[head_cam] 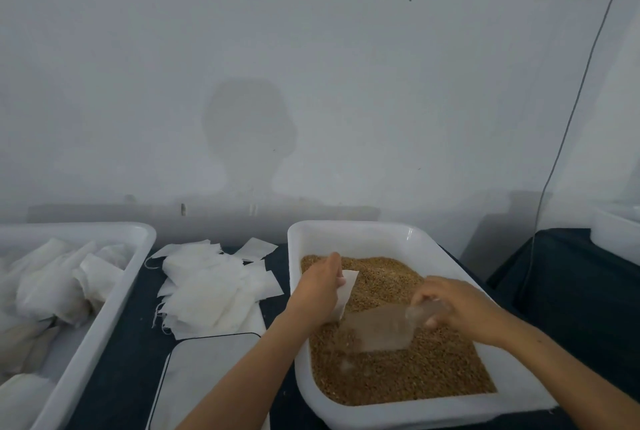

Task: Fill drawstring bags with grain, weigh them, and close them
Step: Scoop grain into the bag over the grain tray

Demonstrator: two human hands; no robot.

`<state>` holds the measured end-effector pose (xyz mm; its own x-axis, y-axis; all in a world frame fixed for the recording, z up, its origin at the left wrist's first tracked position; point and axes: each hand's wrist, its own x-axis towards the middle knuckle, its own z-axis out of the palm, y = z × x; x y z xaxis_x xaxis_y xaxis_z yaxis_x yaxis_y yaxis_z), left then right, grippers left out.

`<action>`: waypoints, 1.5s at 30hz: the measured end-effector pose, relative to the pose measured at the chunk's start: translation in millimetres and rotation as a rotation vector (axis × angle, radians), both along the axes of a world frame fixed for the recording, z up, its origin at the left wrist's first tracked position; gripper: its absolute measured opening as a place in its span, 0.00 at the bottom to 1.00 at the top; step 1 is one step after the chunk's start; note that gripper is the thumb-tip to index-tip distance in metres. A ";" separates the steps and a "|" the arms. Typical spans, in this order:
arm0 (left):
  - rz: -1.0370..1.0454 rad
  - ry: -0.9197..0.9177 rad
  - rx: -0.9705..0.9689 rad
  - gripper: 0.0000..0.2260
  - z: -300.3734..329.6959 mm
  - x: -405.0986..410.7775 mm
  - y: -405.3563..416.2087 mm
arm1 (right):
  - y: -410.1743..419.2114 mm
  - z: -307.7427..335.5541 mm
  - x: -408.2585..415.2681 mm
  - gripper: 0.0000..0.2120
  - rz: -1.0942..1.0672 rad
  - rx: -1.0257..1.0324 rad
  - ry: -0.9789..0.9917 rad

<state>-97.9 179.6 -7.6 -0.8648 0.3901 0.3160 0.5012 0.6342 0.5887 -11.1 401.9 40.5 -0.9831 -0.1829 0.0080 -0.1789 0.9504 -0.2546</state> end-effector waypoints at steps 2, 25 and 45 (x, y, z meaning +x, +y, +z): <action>-0.001 0.012 -0.022 0.13 -2.3 -0.8 1.1 | 8.3 13.1 2.0 0.06 -0.049 -0.044 0.021; -0.074 0.086 -0.020 0.19 -8.2 -4.6 0.1 | -18.0 58.2 -21.9 0.15 -0.054 0.627 0.601; 0.006 -0.238 0.670 0.10 17.2 6.0 -14.8 | -10.1 -21.1 -9.8 0.12 -0.058 0.154 -0.207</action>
